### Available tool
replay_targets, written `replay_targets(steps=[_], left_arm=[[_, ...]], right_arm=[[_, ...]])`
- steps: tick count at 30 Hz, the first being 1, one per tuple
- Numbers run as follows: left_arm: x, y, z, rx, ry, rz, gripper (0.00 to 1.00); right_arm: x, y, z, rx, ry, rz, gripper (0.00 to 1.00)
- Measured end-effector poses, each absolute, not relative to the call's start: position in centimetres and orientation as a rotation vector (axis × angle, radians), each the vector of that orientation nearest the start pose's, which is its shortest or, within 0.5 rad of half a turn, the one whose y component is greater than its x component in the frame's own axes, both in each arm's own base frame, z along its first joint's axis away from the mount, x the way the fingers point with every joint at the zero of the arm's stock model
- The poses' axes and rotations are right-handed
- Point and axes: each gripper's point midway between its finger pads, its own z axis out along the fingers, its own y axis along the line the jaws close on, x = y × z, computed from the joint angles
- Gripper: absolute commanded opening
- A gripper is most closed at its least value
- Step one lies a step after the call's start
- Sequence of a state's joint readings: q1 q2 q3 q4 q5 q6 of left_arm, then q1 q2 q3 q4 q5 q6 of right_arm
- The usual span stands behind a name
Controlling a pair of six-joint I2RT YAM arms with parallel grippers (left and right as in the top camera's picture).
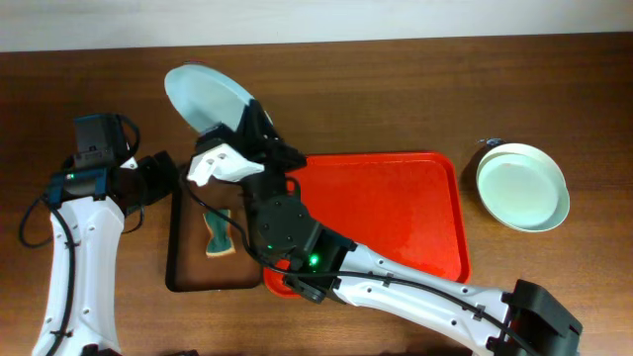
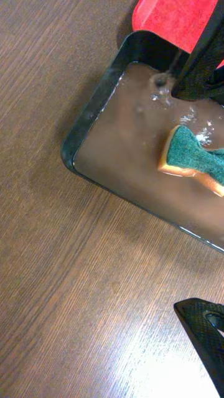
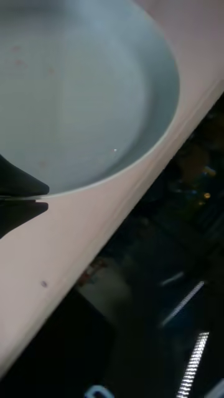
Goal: Clean dirty plates on tray and stack at the side
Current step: 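Lift the pale blue plate with right gripper and swing it right, then lower the plate onto the plate stack and release with right gripper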
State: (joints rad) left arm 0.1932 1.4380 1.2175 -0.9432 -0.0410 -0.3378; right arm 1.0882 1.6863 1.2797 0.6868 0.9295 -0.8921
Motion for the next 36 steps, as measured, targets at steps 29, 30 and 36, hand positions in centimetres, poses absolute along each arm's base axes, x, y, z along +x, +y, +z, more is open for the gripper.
replay_targets(steps=[29, 30, 36], left_arm=[[32.7, 7.1, 15.4, -0.728, 2.634, 0.015, 0.99], [32.7, 7.1, 15.4, -0.728, 2.634, 0.015, 0.99], [32.7, 7.1, 15.5, -0.728, 2.633, 0.015, 0.99]], right_arm=[[31.5, -11.1, 11.1, 1.566, 2.521, 0.551, 0.04], [29.7, -12.7, 11.0, 1.656, 2.497, 0.552, 0.04], [24.5, -18.0, 10.5, 1.782, 2.462, 0.442, 0.33]])
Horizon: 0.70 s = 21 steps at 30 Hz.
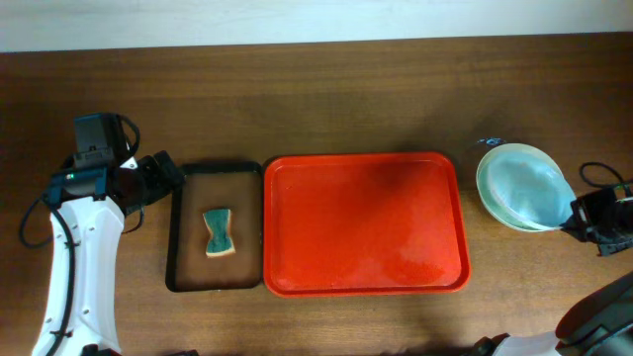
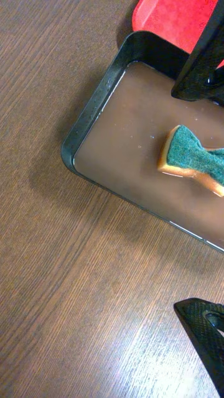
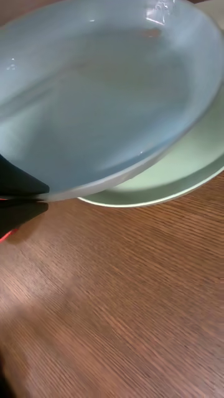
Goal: Clean dirty plates on tray and stack at the side
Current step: 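Lower the plate onto the plate stack and release with right gripper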
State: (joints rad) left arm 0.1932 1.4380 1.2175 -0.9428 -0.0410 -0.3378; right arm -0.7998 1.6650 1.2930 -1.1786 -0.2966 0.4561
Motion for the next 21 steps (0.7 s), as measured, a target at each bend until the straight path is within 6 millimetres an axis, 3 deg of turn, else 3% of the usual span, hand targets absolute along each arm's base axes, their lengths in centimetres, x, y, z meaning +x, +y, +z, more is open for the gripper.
replay_targets(steps=[1, 5, 8, 11, 13, 15, 18, 19, 20, 21], left_arm=[[32.7, 7.1, 15.5, -0.728, 2.633, 0.015, 0.99], [32.7, 7.1, 15.5, -0.728, 2.633, 0.015, 0.99], [32.7, 7.1, 15.5, -0.728, 2.633, 0.015, 0.99], [32.7, 7.1, 15.5, -0.728, 2.633, 0.015, 0.99], [32.7, 7.1, 15.5, -0.728, 2.634, 0.015, 0.99], [32.7, 7.1, 15.5, -0.728, 2.633, 0.015, 0.99], [32.7, 7.1, 15.5, -0.728, 2.633, 0.015, 0.99], [32.7, 7.1, 15.5, -0.728, 2.634, 0.014, 0.99], [32.7, 7.1, 15.5, -0.728, 2.633, 0.015, 0.99], [32.7, 7.1, 15.5, -0.728, 2.634, 0.015, 0.99]], right_arm=[[24.4, -18.0, 10.4, 1.765, 2.484, 0.411, 0.63], [24.6, -17.4, 10.3, 1.698, 2.549, 0.370, 0.69], [24.8, -15.8, 10.2, 1.652, 2.624, 0.368, 0.73], [22.1, -15.0, 10.0, 1.702, 2.749, 0.241, 0.63], [20.4, -15.2, 9.6, 1.716, 2.806, 0.138, 0.83], [19.9, -14.6, 8.9, 1.716, 2.838, 0.123, 0.84], [21.7, -11.5, 7.9, 1.431, 2.978, 0.187, 0.84], [23.4, -8.4, 7.7, 1.157, 3.079, 0.224, 0.84], [24.2, -6.4, 7.7, 0.996, 3.129, 0.225, 0.84], [24.6, -5.4, 7.6, 0.896, 3.157, 0.203, 0.99]])
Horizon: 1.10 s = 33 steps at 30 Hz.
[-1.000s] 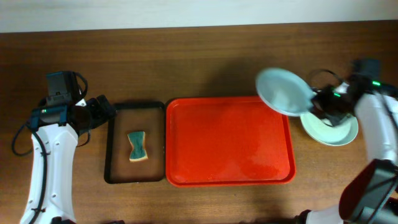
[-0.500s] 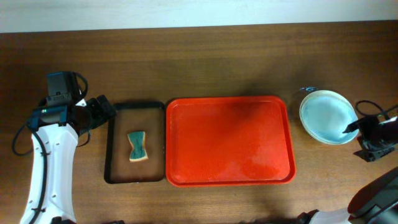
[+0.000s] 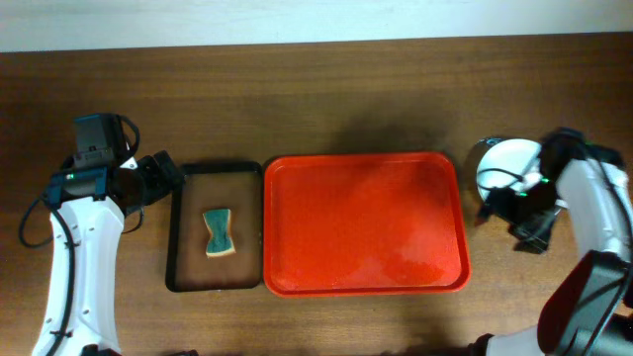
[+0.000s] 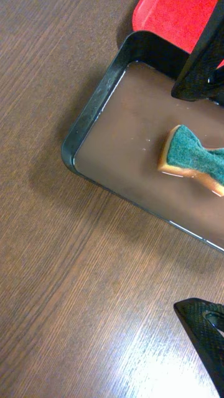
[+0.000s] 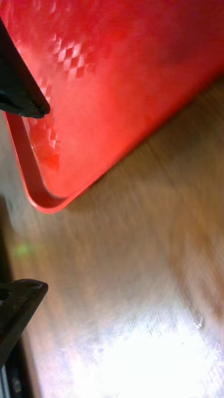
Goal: Clean dirty plates on tray and stack at the side
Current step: 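Lower the plate onto the plate stack and release with right gripper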
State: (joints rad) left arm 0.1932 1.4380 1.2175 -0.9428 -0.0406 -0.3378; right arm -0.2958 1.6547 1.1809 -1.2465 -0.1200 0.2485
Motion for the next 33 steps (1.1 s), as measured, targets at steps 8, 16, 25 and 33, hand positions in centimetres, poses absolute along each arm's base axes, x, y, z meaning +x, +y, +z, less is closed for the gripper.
replay_targets(steps=[8, 16, 25, 33], left_arm=[[32.7, 7.1, 15.4, -0.729, 2.634, 0.015, 0.99], [32.7, 7.1, 15.4, -0.728, 2.634, 0.015, 0.99], [32.7, 7.1, 15.5, -0.728, 2.634, 0.015, 0.99], [32.7, 7.1, 15.5, -0.728, 2.632, 0.015, 0.99]], right_arm=[[28.1, 6.1, 7.3, 0.102, 3.154, 0.146, 0.99], [28.1, 6.2, 7.3, 0.102, 3.154, 0.146, 0.99], [27.7, 6.1, 17.4, 0.063, 2.779, 0.229, 0.98], [15.8, 4.2, 34.4, 0.000, 1.985, 0.342, 0.98]])
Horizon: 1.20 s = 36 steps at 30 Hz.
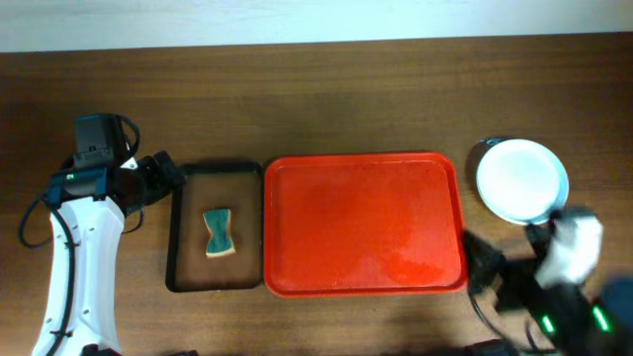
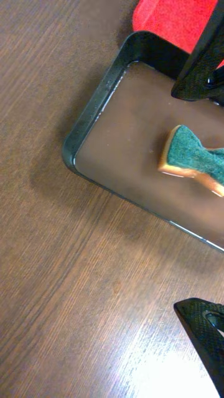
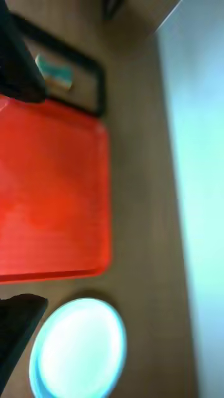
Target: Clean dirty plates on tray and stack at the side
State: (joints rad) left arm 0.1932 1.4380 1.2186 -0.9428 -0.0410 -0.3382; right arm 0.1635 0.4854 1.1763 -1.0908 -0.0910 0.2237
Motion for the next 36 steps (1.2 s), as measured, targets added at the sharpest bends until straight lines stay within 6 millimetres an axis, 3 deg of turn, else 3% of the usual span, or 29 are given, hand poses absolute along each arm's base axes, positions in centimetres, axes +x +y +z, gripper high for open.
replay_targets(steps=[2, 5, 8, 9, 10, 12, 13, 14, 15, 16, 17, 21, 24, 26, 27, 28, 36], left_arm=[[32.7, 7.1, 15.5, -0.728, 2.635, 0.015, 0.99], [32.7, 7.1, 15.5, -0.728, 2.633, 0.015, 0.99], [32.7, 7.1, 15.5, -0.728, 2.632, 0.015, 0.99], [32.7, 7.1, 15.5, -0.728, 2.632, 0.014, 0.99], [32.7, 7.1, 15.5, -0.728, 2.633, 0.015, 0.99], [32.7, 7.1, 15.5, -0.729, 2.636, 0.015, 0.99], [32.7, 7.1, 15.5, -0.728, 2.635, 0.014, 0.99], [32.7, 7.1, 15.5, -0.728, 2.632, 0.015, 0.99], [32.7, 7.1, 15.5, -0.728, 2.631, 0.015, 0.99], [32.8, 7.1, 15.5, -0.727, 2.631, 0.015, 0.99], [32.7, 7.1, 15.5, -0.728, 2.632, 0.014, 0.99], [32.7, 7.1, 15.5, -0.728, 2.632, 0.015, 0.99], [32.7, 7.1, 15.5, -0.728, 2.632, 0.015, 0.99], [32.7, 7.1, 15.5, -0.728, 2.632, 0.014, 0.99], [32.7, 7.1, 15.5, -0.728, 2.632, 0.014, 0.99], [32.8, 7.1, 15.5, -0.728, 2.631, 0.014, 0.99], [32.7, 7.1, 15.5, -0.728, 2.633, 0.015, 0.99]], right_arm=[[12.6, 3.7, 36.1, -0.010, 1.852, 0.358, 0.98], [8.7, 3.1, 36.4, -0.018, 1.733, 0.368, 0.99], [8.1, 3.0, 34.1, -0.020, 1.702, 0.370, 0.99], [8.9, 3.1, 32.6, -0.020, 1.696, 0.371, 0.98], [10.3, 3.4, 32.5, -0.023, 1.662, 0.373, 0.98], [13.7, 3.8, 33.3, -0.026, 1.552, 0.378, 0.99], [15.9, 3.9, 35.3, -0.017, 1.386, 0.373, 0.98], [17.4, 3.8, 34.5, -0.003, 1.353, 0.362, 0.98], [18.0, 3.7, 35.7, 0.001, 1.233, 0.364, 0.98], [18.8, 3.6, 35.5, 0.008, 1.141, 0.363, 0.99], [20.1, 3.7, 33.2, 0.015, 1.178, 0.356, 0.98], [22.7, 3.4, 27.1, 0.044, 1.287, 0.319, 0.98], [23.7, 2.9, 23.9, 0.070, 1.351, 0.291, 0.98], [24.3, 2.7, 20.5, 0.085, 1.463, 0.273, 0.99], [24.5, 2.6, 17.1, 0.100, 1.598, 0.250, 0.99], [24.5, 2.5, 15.7, 0.105, 1.653, 0.242, 0.98], [24.5, 2.7, 15.7, 0.056, 1.652, 0.215, 0.98]])
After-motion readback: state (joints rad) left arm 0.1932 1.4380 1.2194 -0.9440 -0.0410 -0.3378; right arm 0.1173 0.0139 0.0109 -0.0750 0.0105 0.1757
